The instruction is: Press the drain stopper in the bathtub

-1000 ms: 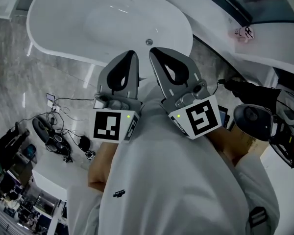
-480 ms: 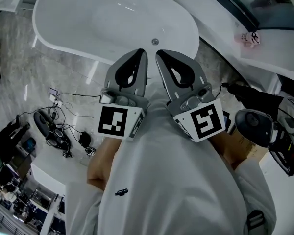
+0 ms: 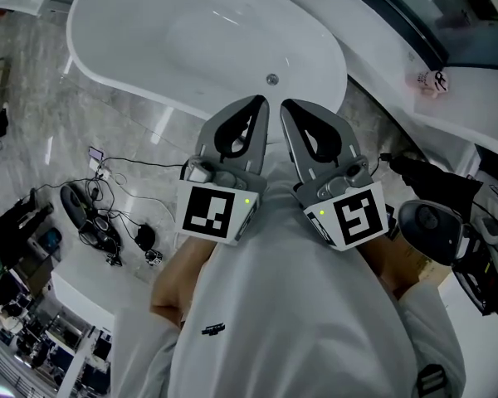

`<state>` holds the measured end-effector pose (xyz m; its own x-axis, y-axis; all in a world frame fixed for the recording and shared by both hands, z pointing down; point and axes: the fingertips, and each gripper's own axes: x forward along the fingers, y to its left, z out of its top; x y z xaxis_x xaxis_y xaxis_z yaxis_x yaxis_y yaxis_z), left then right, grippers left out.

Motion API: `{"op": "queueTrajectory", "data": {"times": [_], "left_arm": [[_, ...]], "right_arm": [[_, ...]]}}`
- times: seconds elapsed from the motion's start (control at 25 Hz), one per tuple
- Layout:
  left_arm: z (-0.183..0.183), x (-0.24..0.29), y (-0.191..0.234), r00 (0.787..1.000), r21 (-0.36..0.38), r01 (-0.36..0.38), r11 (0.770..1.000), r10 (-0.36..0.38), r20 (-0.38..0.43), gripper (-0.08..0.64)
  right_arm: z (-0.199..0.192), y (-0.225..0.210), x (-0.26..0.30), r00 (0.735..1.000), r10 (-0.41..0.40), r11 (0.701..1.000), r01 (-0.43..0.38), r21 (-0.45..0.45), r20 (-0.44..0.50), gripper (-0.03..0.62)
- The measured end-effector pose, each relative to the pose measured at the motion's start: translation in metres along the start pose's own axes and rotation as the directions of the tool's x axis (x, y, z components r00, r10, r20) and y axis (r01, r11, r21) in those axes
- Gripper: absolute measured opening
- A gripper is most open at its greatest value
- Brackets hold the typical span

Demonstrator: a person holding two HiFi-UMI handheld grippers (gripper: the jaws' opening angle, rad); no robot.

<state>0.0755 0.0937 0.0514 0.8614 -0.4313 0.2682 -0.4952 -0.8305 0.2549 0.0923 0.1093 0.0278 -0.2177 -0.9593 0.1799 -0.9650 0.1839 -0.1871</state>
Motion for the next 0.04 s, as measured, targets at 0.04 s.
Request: {"op": "queueTrajectory", "data": {"times": [0.04], "left_arm": [[-0.0001, 0.0013, -0.0016, 1.0, -0.002, 0.002, 1.0, -0.002, -0.002, 0.0]], "right_arm": [[0.0003, -0.0014, -0.0011, 1.0, 0.0, 1.0, 0.0, 0.003, -0.002, 0.006]]}}
